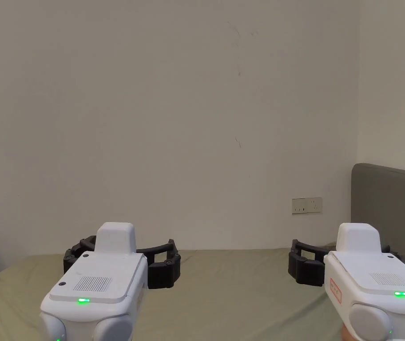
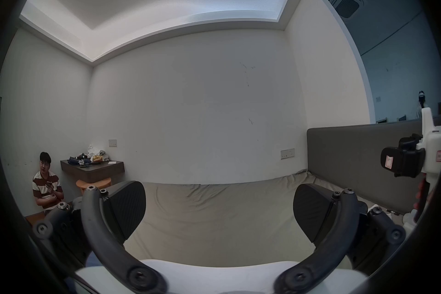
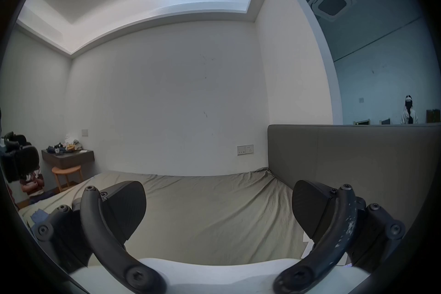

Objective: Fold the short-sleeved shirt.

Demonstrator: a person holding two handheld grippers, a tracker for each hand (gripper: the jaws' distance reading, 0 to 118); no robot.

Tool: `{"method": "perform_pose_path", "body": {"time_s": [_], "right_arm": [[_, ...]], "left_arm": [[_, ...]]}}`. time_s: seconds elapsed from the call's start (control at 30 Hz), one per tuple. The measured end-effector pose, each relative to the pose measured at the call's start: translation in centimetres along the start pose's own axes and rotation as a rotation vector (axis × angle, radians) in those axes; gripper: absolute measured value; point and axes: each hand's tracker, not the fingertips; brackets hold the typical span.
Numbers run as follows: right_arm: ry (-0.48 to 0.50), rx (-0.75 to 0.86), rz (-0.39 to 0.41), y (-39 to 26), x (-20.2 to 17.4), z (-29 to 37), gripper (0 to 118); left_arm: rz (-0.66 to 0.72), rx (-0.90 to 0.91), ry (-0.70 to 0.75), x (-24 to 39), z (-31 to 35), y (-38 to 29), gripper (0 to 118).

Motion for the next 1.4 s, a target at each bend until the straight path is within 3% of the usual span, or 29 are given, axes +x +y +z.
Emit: {"method": "perform_pose_path", "body": {"time_s": [0.33, 0.77, 0.8, 0.83, 0.87, 0.9, 0.93, 1.03, 1.23, 1.4], "right_arm": [[0.018, -0.028, -0.010, -0.5, -0.2, -0.3, 118], [0.040, -0.025, -0.022, -0.2, -0.2, 0.0, 115], [0.043, -0.018, -0.017, -0.2, -0.4, 0.2, 98], [0.044, -0.009, -0.007, -0.2, -0.6, 0.3, 78], [0.036, -0.005, 0.010, -0.2, -0.7, 0.4, 49], [0.020, -0.003, 0.031, -0.2, -0.9, 0.4, 11], [0.025, -0.003, 0.027, -0.3, -0.9, 0.4, 2], [0.066, -0.004, 0.012, -0.5, -0.5, 0.8, 1], [0.092, -0.026, -0.043, -0.7, -0.8, 0.5, 0], [0.264, -0.034, 0.005, -0.6, -7.3, 0.2, 0]], "left_arm": [[-0.056, -0.002, -0.004, 0.4, 0.0, -0.3, 118], [0.001, -0.020, 0.002, -0.3, 0.0, 0.1, 117], [0.007, -0.025, -0.003, -0.2, 0.1, 0.2, 108], [0.009, -0.024, -0.002, -0.2, 0.3, 0.1, 89], [0.008, -0.024, 0.002, -0.1, 0.3, 0.1, 60], [-0.011, -0.024, 0.028, 0.2, 0.3, 0.0, 6], [-0.044, -0.016, 0.072, 0.2, 0.4, -0.1, 0], [0.000, -0.030, -0.005, -0.2, 0.5, -0.1, 0], [-0.044, -0.036, 0.010, -0.4, 0.6, 0.0, 0], [-0.075, -0.049, 0.142, -6.0, 3.4, -0.1, 0]]}}
